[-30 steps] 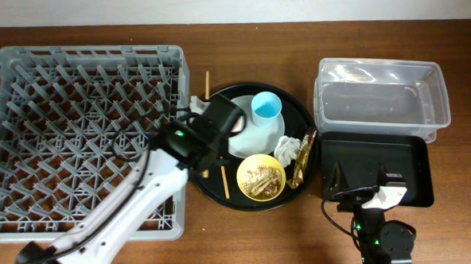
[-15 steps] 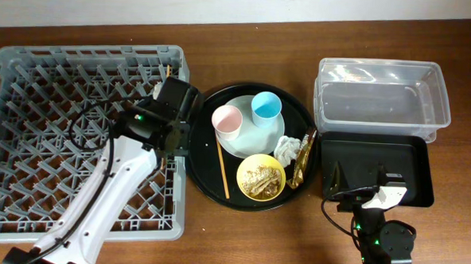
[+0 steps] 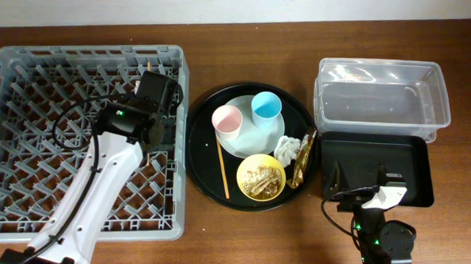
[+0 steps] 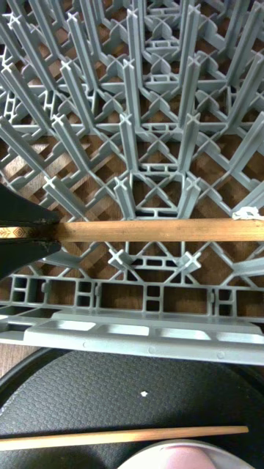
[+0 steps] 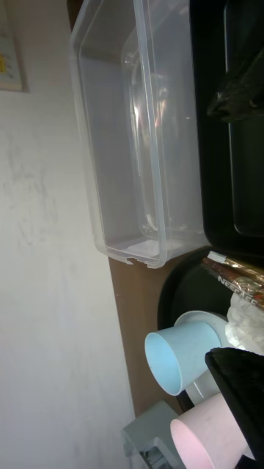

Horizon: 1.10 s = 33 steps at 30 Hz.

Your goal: Sort waste into correct bins and load items into the dishwasher rack

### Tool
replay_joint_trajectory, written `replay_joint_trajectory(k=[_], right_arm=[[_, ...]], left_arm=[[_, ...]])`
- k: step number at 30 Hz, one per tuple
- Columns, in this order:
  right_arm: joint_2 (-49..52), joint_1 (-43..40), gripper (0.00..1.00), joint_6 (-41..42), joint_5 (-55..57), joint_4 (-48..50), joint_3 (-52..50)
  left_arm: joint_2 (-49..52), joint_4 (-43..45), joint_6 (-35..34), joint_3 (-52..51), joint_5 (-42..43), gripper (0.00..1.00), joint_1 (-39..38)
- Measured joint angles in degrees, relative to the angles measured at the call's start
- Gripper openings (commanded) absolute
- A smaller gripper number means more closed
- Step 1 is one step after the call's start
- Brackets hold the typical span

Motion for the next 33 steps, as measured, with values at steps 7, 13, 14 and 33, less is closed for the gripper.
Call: replay_joint_trajectory(k=[7,13,14,33], right_arm=[[0.0,0.0,0.99,-0.02,0.0,0.0,0.0],[0.0,0.0,0.99,-0.02,0.0,0.0,0.0],[0.0,0.0,0.99,-0.02,0.0,0.0,0.0],[0.0,0.0,0.99,-0.04,0.0,0.0,0.0]], left_arm=[[0.0,5.92,0.24,-6.62,-0.2,0.01,-0.04],[0.0,9.14,0.44,-11.23,-2.1,0.02,0.0],[0.0,9.29,0.42,-11.3,-2.36,0.02,0.02],[0.0,8.68,1.22,-11.17,-2.45,0.26,2.25]])
